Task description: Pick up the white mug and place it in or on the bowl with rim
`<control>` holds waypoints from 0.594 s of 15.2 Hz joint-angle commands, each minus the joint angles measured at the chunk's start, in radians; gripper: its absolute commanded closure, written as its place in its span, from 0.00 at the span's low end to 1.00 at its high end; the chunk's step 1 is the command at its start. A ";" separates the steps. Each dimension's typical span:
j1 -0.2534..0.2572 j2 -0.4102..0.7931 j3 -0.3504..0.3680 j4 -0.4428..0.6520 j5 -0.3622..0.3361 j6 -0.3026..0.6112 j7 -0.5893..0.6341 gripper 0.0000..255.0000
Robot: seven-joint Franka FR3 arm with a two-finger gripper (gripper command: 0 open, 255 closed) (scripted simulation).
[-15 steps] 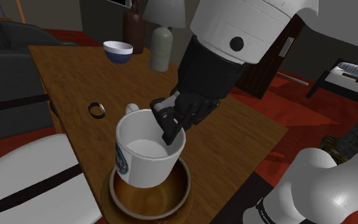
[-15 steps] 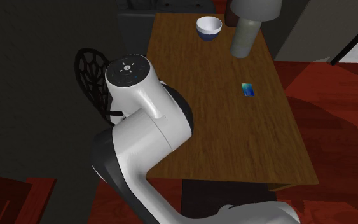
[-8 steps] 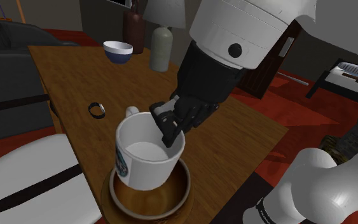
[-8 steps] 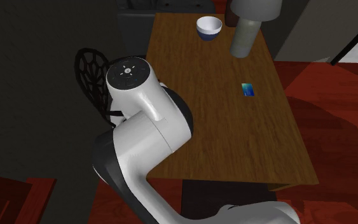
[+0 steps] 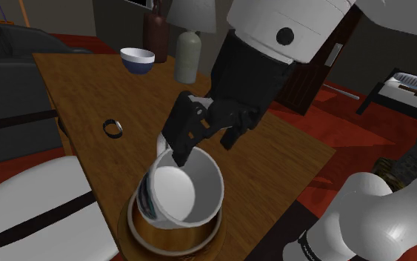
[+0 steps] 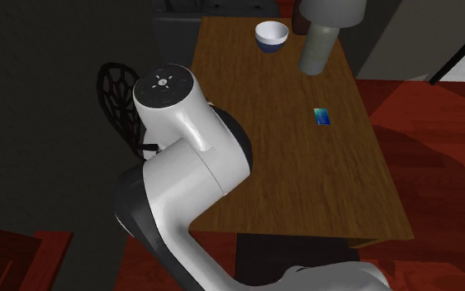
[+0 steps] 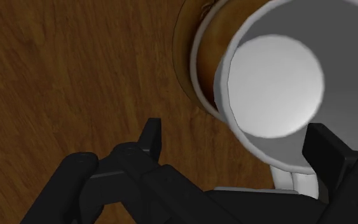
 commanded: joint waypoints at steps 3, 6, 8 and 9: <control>-0.003 0.007 -0.013 0.090 -0.009 -0.085 0.007 0.00; -0.003 0.007 -0.013 0.090 -0.009 -0.085 0.007 0.00; -0.003 0.007 -0.013 0.090 -0.009 -0.085 0.007 0.00; -0.003 0.007 -0.013 0.090 -0.009 -0.085 0.007 0.00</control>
